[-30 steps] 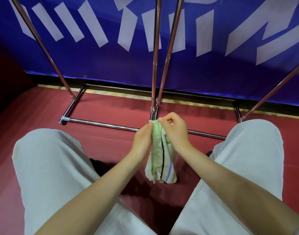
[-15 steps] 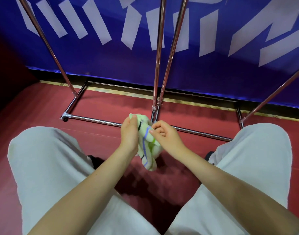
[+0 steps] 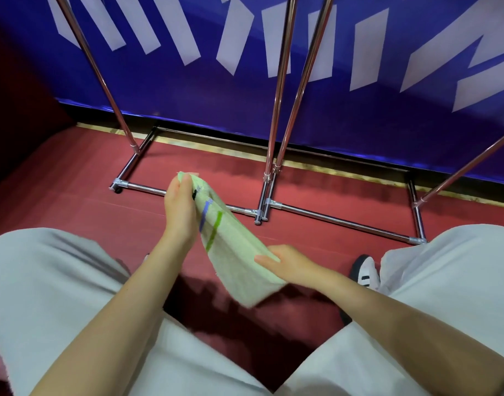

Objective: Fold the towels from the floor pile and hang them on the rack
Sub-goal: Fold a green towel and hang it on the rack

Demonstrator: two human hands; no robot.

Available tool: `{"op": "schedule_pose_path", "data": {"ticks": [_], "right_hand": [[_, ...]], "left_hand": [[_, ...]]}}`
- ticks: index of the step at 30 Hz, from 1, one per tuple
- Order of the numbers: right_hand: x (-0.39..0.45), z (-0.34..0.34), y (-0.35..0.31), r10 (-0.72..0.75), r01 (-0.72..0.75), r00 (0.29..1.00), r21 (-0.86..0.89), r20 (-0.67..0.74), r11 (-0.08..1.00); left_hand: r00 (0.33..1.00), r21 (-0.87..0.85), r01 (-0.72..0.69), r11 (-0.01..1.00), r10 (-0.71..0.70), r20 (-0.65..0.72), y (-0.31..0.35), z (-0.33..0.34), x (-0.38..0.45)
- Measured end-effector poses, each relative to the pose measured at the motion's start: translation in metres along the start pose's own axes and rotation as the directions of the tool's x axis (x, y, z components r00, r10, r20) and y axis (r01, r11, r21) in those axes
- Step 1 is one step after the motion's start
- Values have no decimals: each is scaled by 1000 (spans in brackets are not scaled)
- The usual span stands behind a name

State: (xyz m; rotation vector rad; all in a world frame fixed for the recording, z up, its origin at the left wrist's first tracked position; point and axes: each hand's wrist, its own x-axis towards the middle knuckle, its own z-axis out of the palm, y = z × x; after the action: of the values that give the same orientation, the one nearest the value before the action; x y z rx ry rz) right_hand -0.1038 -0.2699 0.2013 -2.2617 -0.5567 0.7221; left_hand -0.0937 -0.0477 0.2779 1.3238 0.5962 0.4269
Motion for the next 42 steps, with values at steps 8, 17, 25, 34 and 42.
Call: {"op": "schedule_pose_path", "data": {"ticks": [8, 17, 25, 34, 42], "right_hand": [[-4, -11, 6, 42, -3, 992, -322, 115, 947], [14, -53, 5, 106, -234, 916, -302, -386, 924], [28, -72, 2, 202, -336, 880, -261, -430, 905], [23, -85, -6, 33, -239, 794, -262, -607, 935], [21, -96, -2, 76, -268, 808, -249, -585, 931]], "left_hand": [[998, 168, -47, 985, 55, -40, -8, -39, 4], [992, 258, -123, 958, 120, 25, -13, -43, 13], [991, 230, -129, 965, 132, 2, -7, -27, 21], [994, 120, -99, 988, 103, -30, -4, -24, 30], [996, 58, -30, 998, 34, -84, -3, -28, 36]]}}
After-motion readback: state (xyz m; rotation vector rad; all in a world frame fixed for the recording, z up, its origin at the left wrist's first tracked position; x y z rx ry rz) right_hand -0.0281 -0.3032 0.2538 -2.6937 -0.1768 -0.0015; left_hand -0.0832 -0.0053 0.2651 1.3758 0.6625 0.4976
